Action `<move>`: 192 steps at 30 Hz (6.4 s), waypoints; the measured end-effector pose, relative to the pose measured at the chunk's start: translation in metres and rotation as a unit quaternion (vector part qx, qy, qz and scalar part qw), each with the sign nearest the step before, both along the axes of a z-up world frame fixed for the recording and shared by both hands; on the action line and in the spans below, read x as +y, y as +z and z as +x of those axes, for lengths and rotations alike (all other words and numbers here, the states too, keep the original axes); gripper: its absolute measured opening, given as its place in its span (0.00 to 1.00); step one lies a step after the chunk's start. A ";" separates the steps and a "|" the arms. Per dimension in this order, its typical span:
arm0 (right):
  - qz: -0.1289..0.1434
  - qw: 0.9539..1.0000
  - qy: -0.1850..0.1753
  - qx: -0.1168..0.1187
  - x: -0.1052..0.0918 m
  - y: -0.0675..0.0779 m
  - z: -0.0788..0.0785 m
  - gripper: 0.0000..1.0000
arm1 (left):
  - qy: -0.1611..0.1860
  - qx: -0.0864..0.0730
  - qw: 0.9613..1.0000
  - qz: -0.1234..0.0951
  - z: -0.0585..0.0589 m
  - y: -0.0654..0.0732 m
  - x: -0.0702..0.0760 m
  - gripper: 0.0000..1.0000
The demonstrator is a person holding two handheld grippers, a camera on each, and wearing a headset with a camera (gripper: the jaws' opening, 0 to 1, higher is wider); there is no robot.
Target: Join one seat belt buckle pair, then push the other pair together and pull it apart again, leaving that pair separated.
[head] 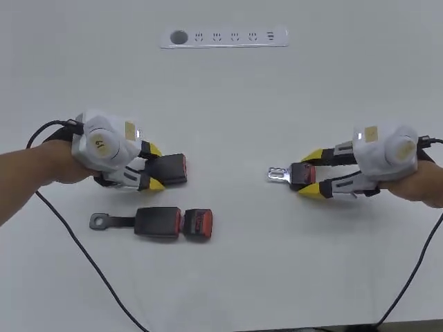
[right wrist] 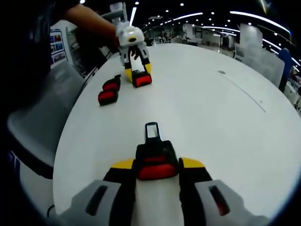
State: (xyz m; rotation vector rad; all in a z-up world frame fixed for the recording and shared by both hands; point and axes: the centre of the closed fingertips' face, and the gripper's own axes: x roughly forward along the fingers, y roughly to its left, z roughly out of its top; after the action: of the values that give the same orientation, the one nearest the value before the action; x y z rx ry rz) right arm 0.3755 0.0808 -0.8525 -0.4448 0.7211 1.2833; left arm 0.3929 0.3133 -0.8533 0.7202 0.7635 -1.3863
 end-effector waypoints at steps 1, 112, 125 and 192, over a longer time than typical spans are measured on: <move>0.001 1.000 0.001 0.000 0.000 0.000 0.000 0.36 | -0.012 -0.001 1.000 0.002 -0.001 0.000 0.000 0.35; 0.097 0.994 0.047 0.005 0.175 0.001 0.003 0.35 | -0.046 0.007 0.999 0.019 -0.001 -0.003 -0.003 0.34; 0.084 0.996 0.037 -0.005 0.178 -0.001 0.012 0.35 | -0.041 0.009 0.999 0.018 -0.001 -0.003 -0.002 0.34; 0.058 0.998 0.010 -0.024 0.159 -0.006 0.018 0.36 | -0.038 0.012 0.999 0.027 0.000 -0.002 -0.004 0.35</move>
State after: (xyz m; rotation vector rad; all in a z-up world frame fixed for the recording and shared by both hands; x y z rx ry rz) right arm 0.3937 0.2394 -0.8583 -0.3880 0.6000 1.3205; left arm 0.3929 0.3090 -0.8551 0.7823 0.8025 -1.4505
